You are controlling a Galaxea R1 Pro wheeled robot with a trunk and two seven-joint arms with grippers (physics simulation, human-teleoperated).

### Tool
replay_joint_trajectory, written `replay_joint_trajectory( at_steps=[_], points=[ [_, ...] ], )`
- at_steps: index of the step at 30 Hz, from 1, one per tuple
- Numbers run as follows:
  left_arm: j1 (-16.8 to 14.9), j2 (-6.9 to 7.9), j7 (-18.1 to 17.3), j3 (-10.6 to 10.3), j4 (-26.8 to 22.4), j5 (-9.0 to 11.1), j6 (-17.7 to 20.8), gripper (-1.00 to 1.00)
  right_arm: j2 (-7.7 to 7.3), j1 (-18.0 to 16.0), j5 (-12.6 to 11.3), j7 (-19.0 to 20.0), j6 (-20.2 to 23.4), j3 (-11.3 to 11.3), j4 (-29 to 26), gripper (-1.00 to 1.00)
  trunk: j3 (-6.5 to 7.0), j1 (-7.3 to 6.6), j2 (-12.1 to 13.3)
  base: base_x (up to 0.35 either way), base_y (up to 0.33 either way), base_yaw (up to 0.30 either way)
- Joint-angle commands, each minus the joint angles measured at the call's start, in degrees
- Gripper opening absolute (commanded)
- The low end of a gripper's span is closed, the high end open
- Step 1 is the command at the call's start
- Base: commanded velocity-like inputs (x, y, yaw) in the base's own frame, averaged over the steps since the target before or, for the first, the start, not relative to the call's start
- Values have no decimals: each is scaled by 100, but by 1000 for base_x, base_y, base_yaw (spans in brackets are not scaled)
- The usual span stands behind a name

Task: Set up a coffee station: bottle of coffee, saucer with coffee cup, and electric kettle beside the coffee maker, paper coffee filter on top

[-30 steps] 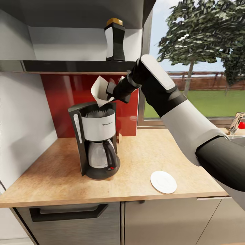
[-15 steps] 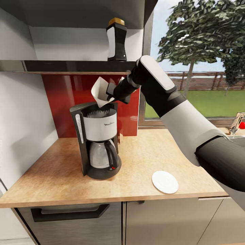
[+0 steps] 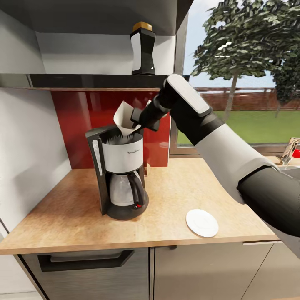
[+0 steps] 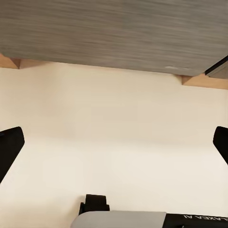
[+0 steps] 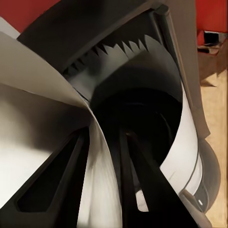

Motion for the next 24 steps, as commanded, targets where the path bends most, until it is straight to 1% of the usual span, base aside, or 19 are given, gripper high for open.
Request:
replay_joint_trajectory(
  at_steps=[1, 6, 24],
  points=[
    [1, -4, -55, 40, -7, 10, 4, 100, 0, -7, -38, -46, 19, 51, 5, -100, -6, 0, -4, 0, 0, 0],
    [1, -4, -55, 37, -7, 11, 4, 100, 1, -7, -39, -46, 17, 129, 18, -100, -6, 0, -4, 0, 0, 0],
    [1, -4, -55, 40, -7, 10, 4, 100, 1, 1, -39, -46, 17, 142, 32, -100, -6, 0, -4, 0, 9, 0]
  ],
)
